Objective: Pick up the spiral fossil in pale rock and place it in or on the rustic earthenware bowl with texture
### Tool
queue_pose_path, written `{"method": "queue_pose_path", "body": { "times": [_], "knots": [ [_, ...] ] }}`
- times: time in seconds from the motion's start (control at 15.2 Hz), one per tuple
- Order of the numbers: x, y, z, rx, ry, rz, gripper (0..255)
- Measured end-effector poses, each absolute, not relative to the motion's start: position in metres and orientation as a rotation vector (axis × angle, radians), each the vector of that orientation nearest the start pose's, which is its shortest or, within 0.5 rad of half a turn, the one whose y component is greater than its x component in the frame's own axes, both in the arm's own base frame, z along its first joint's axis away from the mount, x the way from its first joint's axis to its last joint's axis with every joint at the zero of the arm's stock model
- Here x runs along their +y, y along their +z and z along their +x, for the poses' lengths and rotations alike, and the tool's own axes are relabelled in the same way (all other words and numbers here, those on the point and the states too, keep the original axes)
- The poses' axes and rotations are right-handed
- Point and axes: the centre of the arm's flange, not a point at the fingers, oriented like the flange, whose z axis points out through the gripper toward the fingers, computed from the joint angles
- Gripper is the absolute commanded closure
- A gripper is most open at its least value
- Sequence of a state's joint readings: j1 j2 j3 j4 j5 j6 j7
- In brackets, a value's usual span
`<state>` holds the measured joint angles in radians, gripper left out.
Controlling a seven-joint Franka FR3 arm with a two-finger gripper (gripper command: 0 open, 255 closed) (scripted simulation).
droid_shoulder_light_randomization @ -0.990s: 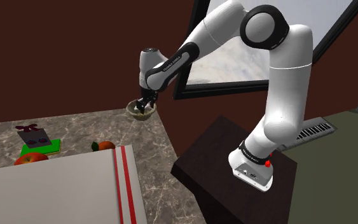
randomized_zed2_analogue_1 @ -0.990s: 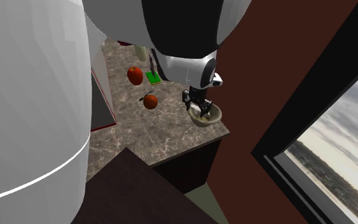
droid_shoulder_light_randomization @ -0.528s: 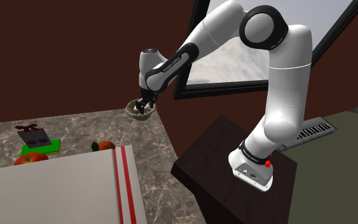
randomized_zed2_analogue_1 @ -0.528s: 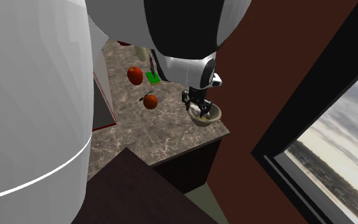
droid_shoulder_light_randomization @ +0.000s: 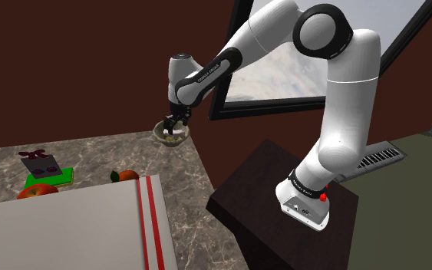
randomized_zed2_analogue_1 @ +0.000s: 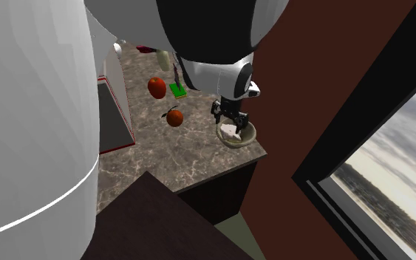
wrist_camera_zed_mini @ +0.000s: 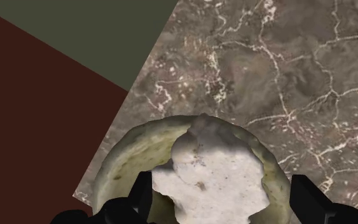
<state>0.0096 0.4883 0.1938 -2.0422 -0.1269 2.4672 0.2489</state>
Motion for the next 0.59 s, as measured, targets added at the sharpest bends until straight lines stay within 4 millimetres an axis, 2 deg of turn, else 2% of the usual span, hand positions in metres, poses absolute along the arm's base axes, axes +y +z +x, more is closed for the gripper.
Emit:
{"method": "queue_pose_path", "body": {
  "times": [0.2, 0.59],
  "knots": [
    [0.118, 0.225, 0.579, -0.057, 0.081, -3.137, 0],
    [0.119, 0.231, 0.58, -0.057, 0.083, -3.137, 0]
  ]
}}
